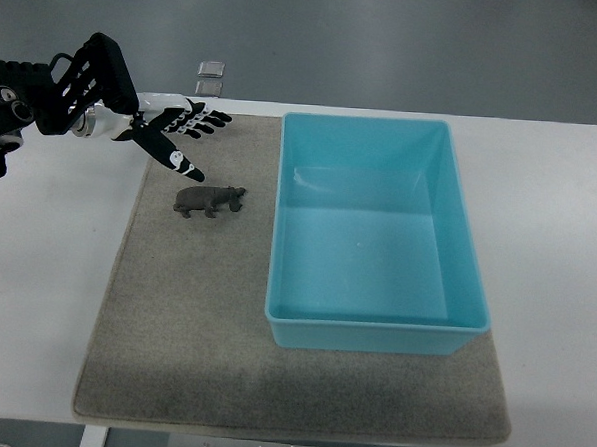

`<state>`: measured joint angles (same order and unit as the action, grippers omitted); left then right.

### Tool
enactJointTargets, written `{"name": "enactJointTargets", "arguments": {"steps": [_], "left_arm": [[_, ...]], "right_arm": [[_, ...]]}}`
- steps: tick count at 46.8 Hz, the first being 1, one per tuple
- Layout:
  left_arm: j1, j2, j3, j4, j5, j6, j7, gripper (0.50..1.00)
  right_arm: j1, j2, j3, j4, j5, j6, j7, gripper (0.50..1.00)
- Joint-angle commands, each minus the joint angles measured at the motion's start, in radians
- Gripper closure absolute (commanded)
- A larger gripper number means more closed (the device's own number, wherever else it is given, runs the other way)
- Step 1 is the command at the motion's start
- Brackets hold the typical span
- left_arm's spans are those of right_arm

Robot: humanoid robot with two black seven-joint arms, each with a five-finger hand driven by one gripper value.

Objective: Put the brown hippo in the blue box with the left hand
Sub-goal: 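Lower the left hand's fingers down onto the brown hippo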

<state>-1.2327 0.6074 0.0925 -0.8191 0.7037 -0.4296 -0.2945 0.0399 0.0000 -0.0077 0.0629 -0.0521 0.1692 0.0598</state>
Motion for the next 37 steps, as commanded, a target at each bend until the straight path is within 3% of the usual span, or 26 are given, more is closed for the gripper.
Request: {"name": "enactJointTargets", "arguments": {"steps": [1, 13, 37], "left_arm": [[-0.005, 0.000, -0.005, 0.000, 0.045, 0.000, 0.000, 0.529], [-0.028, 0.025, -0.008, -0.049, 0.109, -0.012, 0.000, 0.529], [-0.024, 0.034, -0.008, -0.086, 0.278, -0.001, 0.003, 0.583]], "right_arm": [[0.000, 0.000, 0.000, 0.000, 0.000, 0.001, 0.000, 0.564], [0.000, 0.000, 0.000, 0.000, 0.000, 0.001, 0.000, 0.564], [0.000, 0.000, 0.000, 0.000, 0.000, 0.001, 0.000, 0.564]]}}
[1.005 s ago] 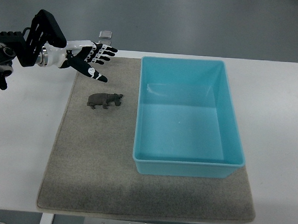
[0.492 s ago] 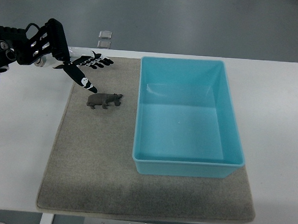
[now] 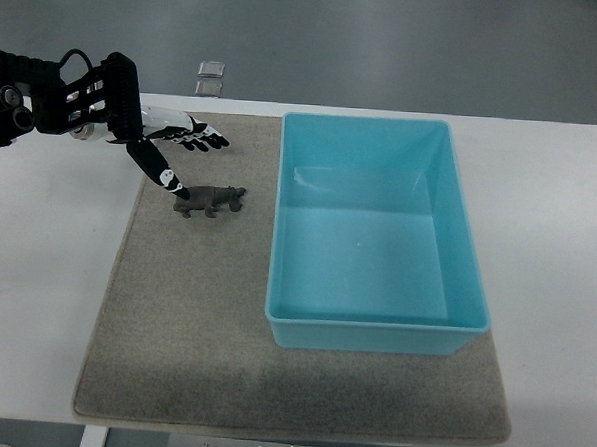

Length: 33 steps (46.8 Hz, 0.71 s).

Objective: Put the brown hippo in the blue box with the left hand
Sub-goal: 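Lower the left hand's fingers down onto the brown hippo, then close the left hand's fingers around the brown hippo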

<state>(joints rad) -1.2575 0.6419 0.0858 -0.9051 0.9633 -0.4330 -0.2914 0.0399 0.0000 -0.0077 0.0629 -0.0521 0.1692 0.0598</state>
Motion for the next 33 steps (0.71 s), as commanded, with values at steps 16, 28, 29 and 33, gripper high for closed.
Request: {"name": "enactJointTargets", "arguments": {"steps": [16, 28, 29, 33], "left_arm": [[0.012, -0.011, 0.008, 0.002, 0.066, 0.074, 0.000, 0.598], [0.013, -0.019, 0.008, 0.000, 0.066, 0.074, 0.005, 0.606], [0.013, -0.022, 0.008, 0.000, 0.066, 0.074, 0.005, 0.606], [0.013, -0.022, 0.009, 0.000, 0.066, 0.074, 0.005, 0.611]], "right_arm": [[0.000, 0.000, 0.000, 0.000, 0.000, 0.001, 0.000, 0.564], [0.000, 0.000, 0.000, 0.000, 0.000, 0.001, 0.000, 0.564], [0.000, 0.000, 0.000, 0.000, 0.000, 0.001, 0.000, 0.564], [0.000, 0.000, 0.000, 0.000, 0.000, 0.001, 0.000, 0.564]]}}
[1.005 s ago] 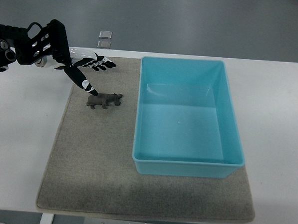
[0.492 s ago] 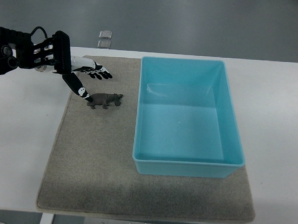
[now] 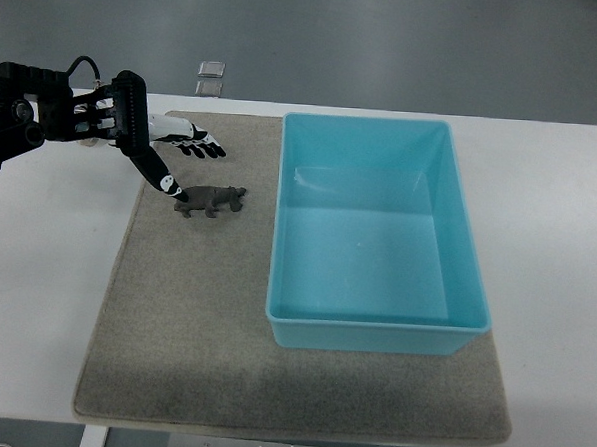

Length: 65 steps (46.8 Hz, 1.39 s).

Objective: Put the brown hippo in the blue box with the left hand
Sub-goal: 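Close the left hand's fingers around the brown hippo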

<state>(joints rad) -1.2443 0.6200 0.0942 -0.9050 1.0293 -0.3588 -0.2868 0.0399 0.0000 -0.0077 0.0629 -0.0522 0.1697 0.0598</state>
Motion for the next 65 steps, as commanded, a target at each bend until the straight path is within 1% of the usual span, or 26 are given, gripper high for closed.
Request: {"name": "enactJointTargets", "arguments": {"steps": [1, 8, 18, 22, 26, 30, 40, 42, 45, 48, 65], "left_arm": [[0.000, 0.000, 0.001, 0.000, 0.000, 0.000, 0.000, 0.613], [0.012, -0.013, 0.002, 0.000, 0.000, 0.000, 0.002, 0.636], [0.014, -0.020, 0.002, 0.000, 0.000, 0.001, 0.003, 0.649], [0.014, -0.028, 0.002, 0.003, 0.002, 0.001, 0.005, 0.675], [0.014, -0.029, 0.002, 0.005, 0.002, 0.001, 0.005, 0.679], [0.014, -0.029, 0.002, 0.006, 0.003, 0.003, 0.005, 0.699], [0.028, -0.031, 0.002, 0.008, 0.015, 0.003, 0.005, 0.701], [0.028, -0.031, 0.002, 0.008, 0.028, 0.004, 0.005, 0.714], [0.029, -0.031, 0.002, 0.008, 0.037, 0.006, 0.005, 0.720], [0.029, -0.031, 0.002, 0.008, 0.037, 0.012, 0.006, 0.748], [0.032, -0.033, 0.002, 0.008, 0.038, 0.017, 0.006, 0.759]], "right_arm": [[0.000, 0.000, 0.000, 0.000, 0.000, 0.001, 0.000, 0.564], [0.000, 0.000, 0.000, 0.000, 0.000, 0.001, 0.000, 0.564], [0.000, 0.000, 0.000, 0.000, 0.000, 0.001, 0.000, 0.564], [0.000, 0.000, 0.000, 0.000, 0.000, 0.001, 0.000, 0.564], [0.000, 0.000, 0.000, 0.000, 0.000, 0.001, 0.000, 0.564], [0.000, 0.000, 0.000, 0.000, 0.000, -0.001, 0.000, 0.564], [0.000, 0.000, 0.000, 0.000, 0.000, -0.001, 0.000, 0.564], [0.000, 0.000, 0.000, 0.000, 0.000, 0.001, 0.000, 0.564], [0.000, 0.000, 0.000, 0.000, 0.000, 0.001, 0.000, 0.564], [0.000, 0.000, 0.000, 0.000, 0.000, 0.001, 0.000, 0.564], [0.000, 0.000, 0.000, 0.000, 0.000, 0.001, 0.000, 0.564]]}}
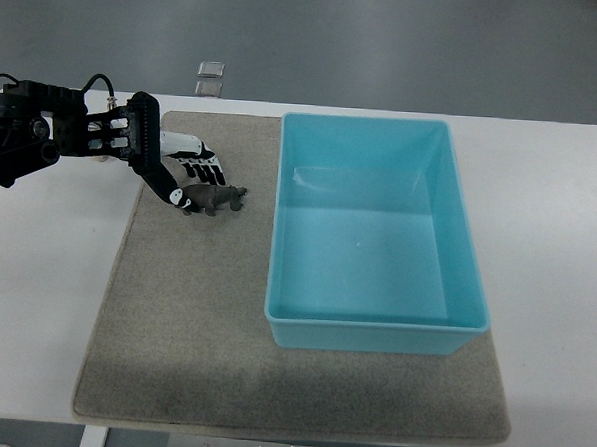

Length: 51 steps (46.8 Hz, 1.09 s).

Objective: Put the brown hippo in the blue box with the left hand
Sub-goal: 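Close the left hand's fingers around the brown hippo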

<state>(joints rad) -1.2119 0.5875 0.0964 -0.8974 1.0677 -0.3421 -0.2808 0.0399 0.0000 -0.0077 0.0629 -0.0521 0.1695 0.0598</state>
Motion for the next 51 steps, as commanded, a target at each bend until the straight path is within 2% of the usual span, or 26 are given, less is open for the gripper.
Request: {"name": "enactJointTargets", "arguments": {"steps": [1, 6, 16, 20, 24, 30, 51], "left_arm": [[0.000, 0.000, 0.000, 0.000, 0.000, 0.000, 0.000, 0.759], [0.002, 0.000, 0.000, 0.000, 0.000, 0.000, 0.000, 0.765], [0.002, 0.000, 0.000, 0.000, 0.001, 0.000, 0.000, 0.827], [0.002, 0.000, 0.000, 0.000, 0.005, 0.000, 0.002, 0.838], [0.000, 0.000, 0.000, 0.000, 0.011, 0.000, 0.002, 0.885], [0.000, 0.000, 0.000, -0.001, 0.015, 0.000, 0.002, 0.996], [-0.012, 0.005, -0.010, -0.008, 0.009, -0.026, 0.002, 1.000]], "right_arm": [[0.000, 0.000, 0.000, 0.000, 0.000, 0.001, 0.000, 0.564], [0.000, 0.000, 0.000, 0.000, 0.000, 0.001, 0.000, 0.564], [0.000, 0.000, 0.000, 0.000, 0.000, 0.001, 0.000, 0.564], [0.000, 0.000, 0.000, 0.000, 0.000, -0.001, 0.000, 0.564], [0.000, 0.000, 0.000, 0.000, 0.000, 0.001, 0.000, 0.564], [0.000, 0.000, 0.000, 0.000, 0.000, 0.001, 0.000, 0.564], [0.000, 0.000, 0.000, 0.000, 0.000, -0.001, 0.000, 0.564]]}}
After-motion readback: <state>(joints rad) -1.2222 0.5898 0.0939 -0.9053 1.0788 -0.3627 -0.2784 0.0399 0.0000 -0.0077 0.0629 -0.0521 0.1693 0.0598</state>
